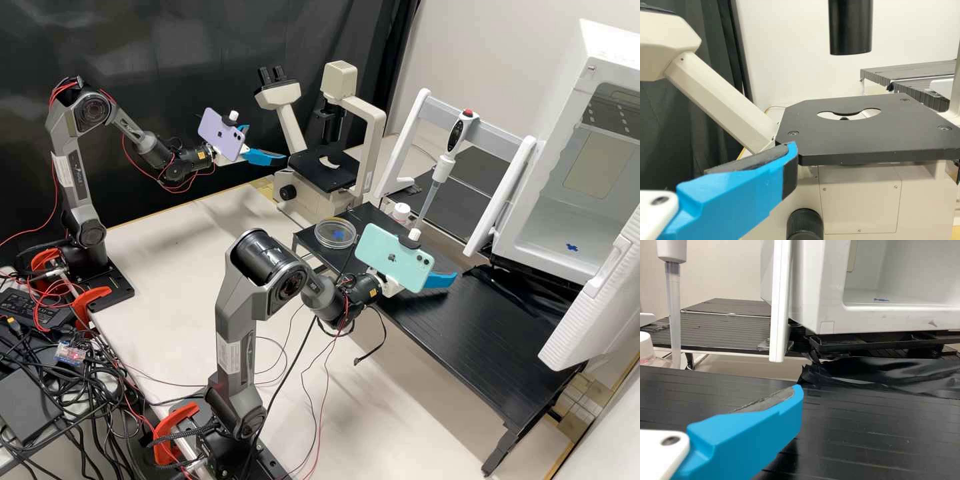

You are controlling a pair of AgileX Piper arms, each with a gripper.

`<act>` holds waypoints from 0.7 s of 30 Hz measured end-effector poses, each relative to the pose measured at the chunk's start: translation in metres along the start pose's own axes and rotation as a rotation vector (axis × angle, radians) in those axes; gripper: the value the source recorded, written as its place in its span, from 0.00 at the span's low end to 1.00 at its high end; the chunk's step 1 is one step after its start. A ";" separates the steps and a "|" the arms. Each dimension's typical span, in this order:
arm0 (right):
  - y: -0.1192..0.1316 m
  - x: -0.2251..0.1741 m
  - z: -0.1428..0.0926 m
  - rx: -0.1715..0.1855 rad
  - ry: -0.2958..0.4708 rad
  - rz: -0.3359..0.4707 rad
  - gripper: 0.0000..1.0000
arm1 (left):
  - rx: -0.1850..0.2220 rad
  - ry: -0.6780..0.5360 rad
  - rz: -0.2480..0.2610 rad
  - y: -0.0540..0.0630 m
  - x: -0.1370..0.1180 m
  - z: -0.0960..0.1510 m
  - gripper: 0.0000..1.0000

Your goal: Move the petri dish to the incubator

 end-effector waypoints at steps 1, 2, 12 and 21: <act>0.000 0.000 0.000 0.000 0.000 0.000 1.00 | 0.000 0.000 0.000 0.000 0.000 0.000 1.00; 0.000 0.000 0.000 0.000 0.000 0.000 1.00 | 0.000 0.000 0.000 0.000 0.000 0.000 1.00; -0.002 -0.007 -0.002 0.041 0.021 -0.020 1.00 | 0.000 0.000 0.000 0.000 0.000 0.000 1.00; -0.009 -0.040 -0.029 0.067 0.206 -0.075 1.00 | 0.000 0.000 0.000 0.000 0.000 0.000 1.00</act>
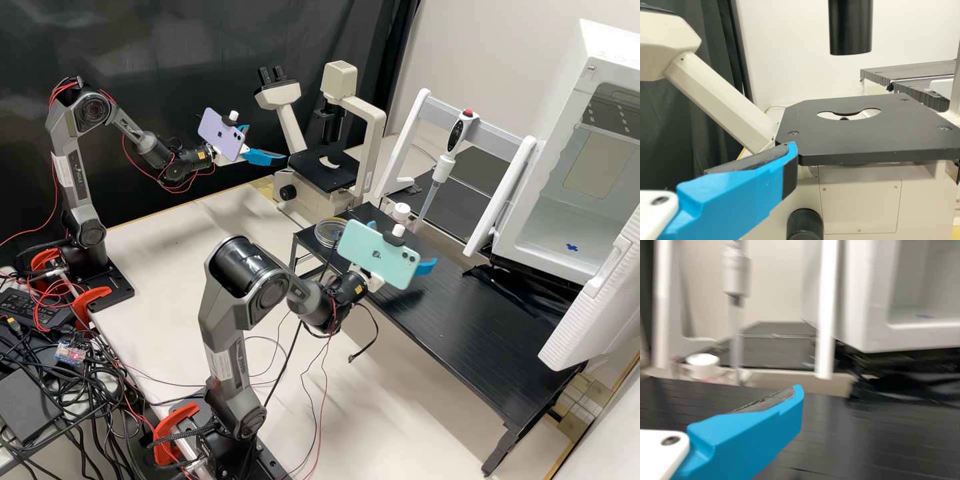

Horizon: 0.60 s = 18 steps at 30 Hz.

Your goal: Move the petri dish to the incubator

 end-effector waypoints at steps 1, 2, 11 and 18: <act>-0.002 -0.002 -0.003 -0.006 0.018 -0.009 1.00 | 0.000 0.000 0.000 0.000 0.000 0.000 1.00; -0.005 -0.004 -0.008 -0.019 0.051 -0.024 1.00 | 0.000 0.000 0.000 0.000 0.000 0.000 1.00; -0.041 -0.019 -0.029 -0.076 0.200 -0.186 1.00 | 0.000 0.000 0.000 0.000 0.000 0.000 1.00; -0.053 -0.019 -0.030 -0.075 0.217 -0.237 1.00 | 0.000 0.000 0.000 0.000 0.000 0.000 1.00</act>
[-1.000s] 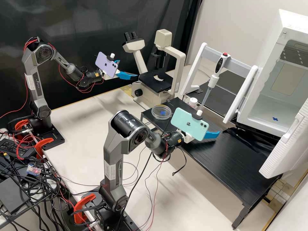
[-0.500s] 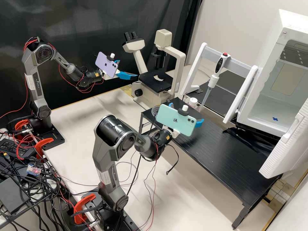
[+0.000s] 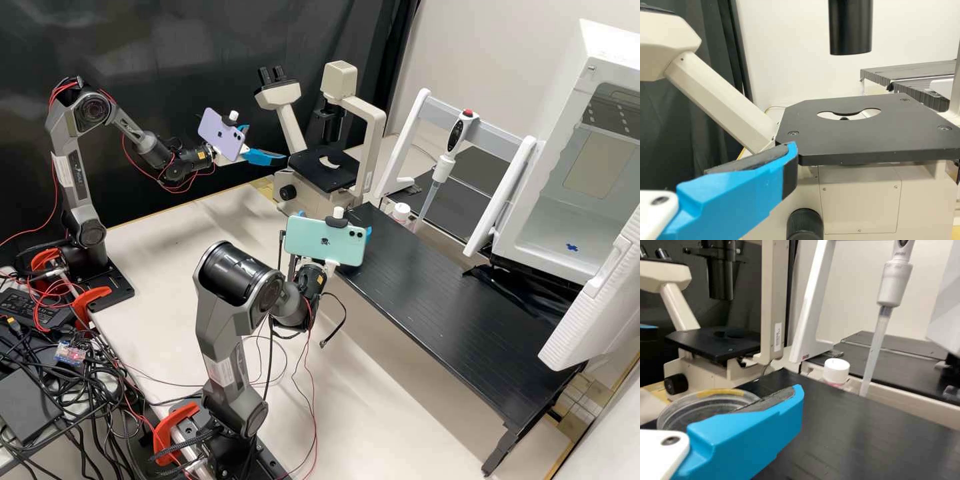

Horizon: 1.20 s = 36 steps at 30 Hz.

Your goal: Move the petri dish to the incubator

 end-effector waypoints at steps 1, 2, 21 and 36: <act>-0.002 0.001 0.001 0.002 -0.001 -0.008 1.00 | 0.000 0.000 0.000 0.000 0.000 0.000 1.00; -0.004 0.002 0.002 0.005 -0.007 -0.017 1.00 | 0.000 0.000 0.000 0.000 0.000 0.000 1.00; -0.016 0.014 0.014 0.008 -0.040 -0.075 0.00 | 0.000 0.000 0.000 0.000 0.000 0.000 1.00; -0.015 0.016 0.014 0.003 -0.037 -0.072 0.00 | 0.000 0.000 0.000 0.000 0.000 0.000 1.00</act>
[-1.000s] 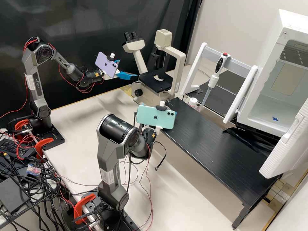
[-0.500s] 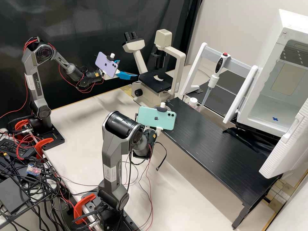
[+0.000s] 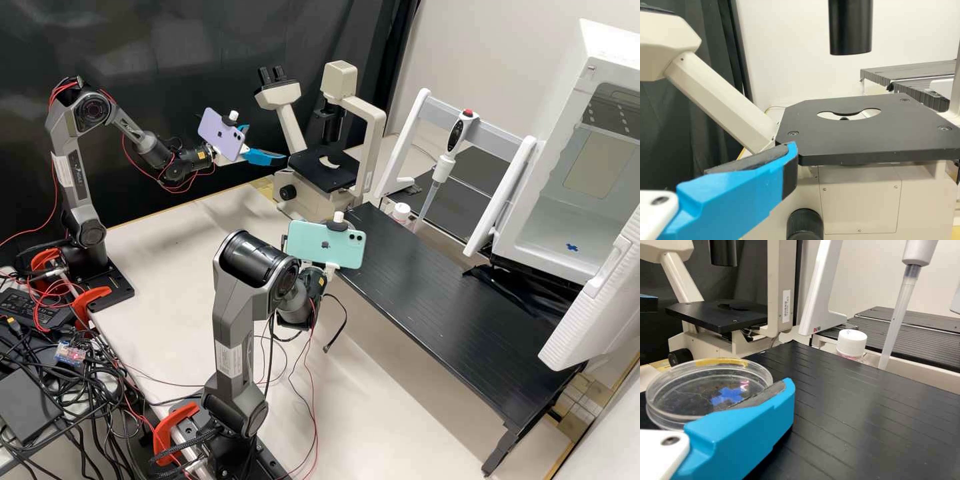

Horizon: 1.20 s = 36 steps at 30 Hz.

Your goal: Move the petri dish to the incubator

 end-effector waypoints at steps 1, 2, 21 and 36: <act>0.000 0.000 0.000 0.000 0.000 0.000 0.00 | 0.000 0.000 0.000 0.000 0.000 0.000 1.00; 0.000 0.000 0.000 0.000 0.000 0.000 0.00 | 0.000 0.000 0.000 0.000 0.000 0.000 1.00; 0.001 0.001 -0.001 0.014 0.002 0.003 0.00 | 0.000 0.000 0.000 0.000 0.000 0.000 1.00; 0.030 -0.008 0.024 0.011 -0.118 0.090 0.00 | 0.000 0.000 0.000 0.000 0.000 0.000 1.00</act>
